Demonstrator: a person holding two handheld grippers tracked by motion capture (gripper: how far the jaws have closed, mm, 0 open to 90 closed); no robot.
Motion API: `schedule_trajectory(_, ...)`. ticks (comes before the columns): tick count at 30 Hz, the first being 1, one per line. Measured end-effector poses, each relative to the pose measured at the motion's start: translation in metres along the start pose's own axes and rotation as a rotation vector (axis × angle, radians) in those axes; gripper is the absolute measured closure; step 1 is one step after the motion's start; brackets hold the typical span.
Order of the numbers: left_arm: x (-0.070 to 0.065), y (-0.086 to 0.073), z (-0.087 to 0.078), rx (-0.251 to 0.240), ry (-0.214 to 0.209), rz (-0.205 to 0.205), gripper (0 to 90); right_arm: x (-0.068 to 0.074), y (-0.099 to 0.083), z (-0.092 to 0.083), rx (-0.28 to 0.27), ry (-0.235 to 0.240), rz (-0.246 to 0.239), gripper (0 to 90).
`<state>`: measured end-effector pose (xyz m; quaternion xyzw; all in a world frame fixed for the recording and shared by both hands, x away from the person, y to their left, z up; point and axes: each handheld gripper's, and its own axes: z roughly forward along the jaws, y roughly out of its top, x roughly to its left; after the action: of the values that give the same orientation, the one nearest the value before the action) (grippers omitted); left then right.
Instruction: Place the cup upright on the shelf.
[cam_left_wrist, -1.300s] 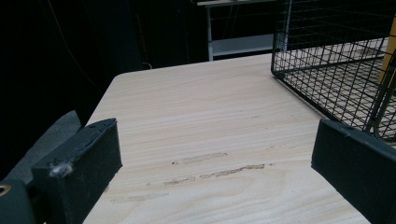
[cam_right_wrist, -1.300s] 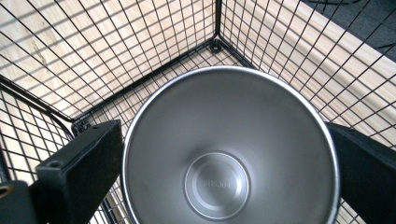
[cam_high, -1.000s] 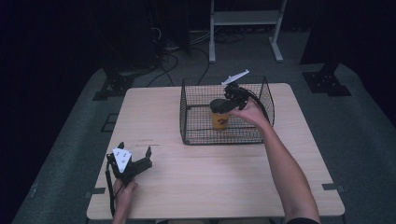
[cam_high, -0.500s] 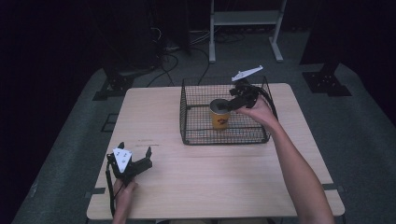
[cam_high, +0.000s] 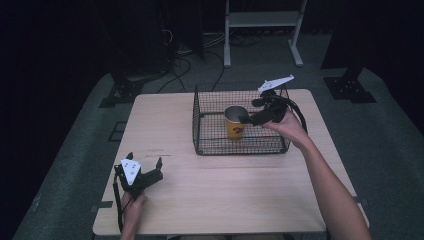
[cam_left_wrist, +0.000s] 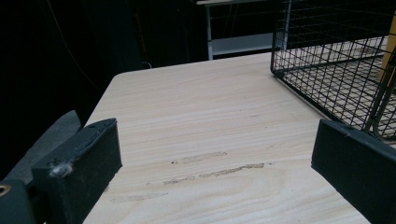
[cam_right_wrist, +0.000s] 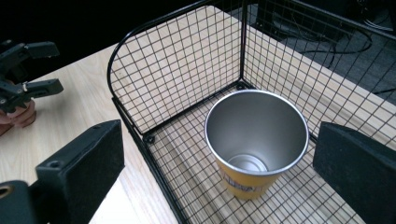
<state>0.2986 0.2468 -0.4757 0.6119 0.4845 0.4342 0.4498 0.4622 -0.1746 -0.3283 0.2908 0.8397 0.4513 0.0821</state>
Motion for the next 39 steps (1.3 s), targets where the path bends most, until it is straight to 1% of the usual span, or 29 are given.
schedule_trajectory(5,0.000,0.000,0.000,0.000,0.000,0.002,0.8,0.000,-0.005,-0.005,-0.004,0.010,0.005,1.6)
schedule_trajectory(16,-0.001,0.000,0.000,0.000,-0.001,0.005,0.8,0.011,-0.017,-0.016,-0.002,0.026,-0.009,1.6)
schedule_trajectory(17,-0.001,0.000,0.000,0.000,0.000,0.005,0.8,0.012,-0.019,-0.017,-0.012,0.028,-0.016,1.6)
schedule_trajectory(19,0.000,0.000,0.000,0.001,0.000,0.004,0.8,0.015,-0.021,-0.017,-0.007,0.024,-0.017,1.6)
schedule_trajectory(21,0.000,0.000,0.000,0.002,0.001,0.004,0.8,0.016,-0.024,-0.018,-0.013,0.033,-0.020,1.6)
schedule_trajectory(25,0.000,0.000,0.000,0.001,0.000,0.005,0.8,0.018,-0.031,-0.019,-0.005,0.039,-0.012,1.6)
schedule_trajectory(30,0.000,0.000,0.000,0.000,-0.001,0.004,0.8,0.021,-0.039,-0.021,-0.003,0.050,-0.015,1.6)
schedule_trajectory(34,-0.001,0.000,0.000,0.000,0.000,0.004,0.8,0.024,-0.047,-0.022,0.004,0.045,-0.028,1.6)
schedule_trajectory(36,0.000,0.000,0.000,0.001,-0.001,0.005,0.8,0.024,-0.051,-0.023,0.006,0.048,-0.021,1.6)
schedule_trajectory(39,0.000,0.000,0.000,0.000,-0.002,0.004,0.8,0.025,-0.056,-0.026,0.000,0.047,-0.022,1.6)
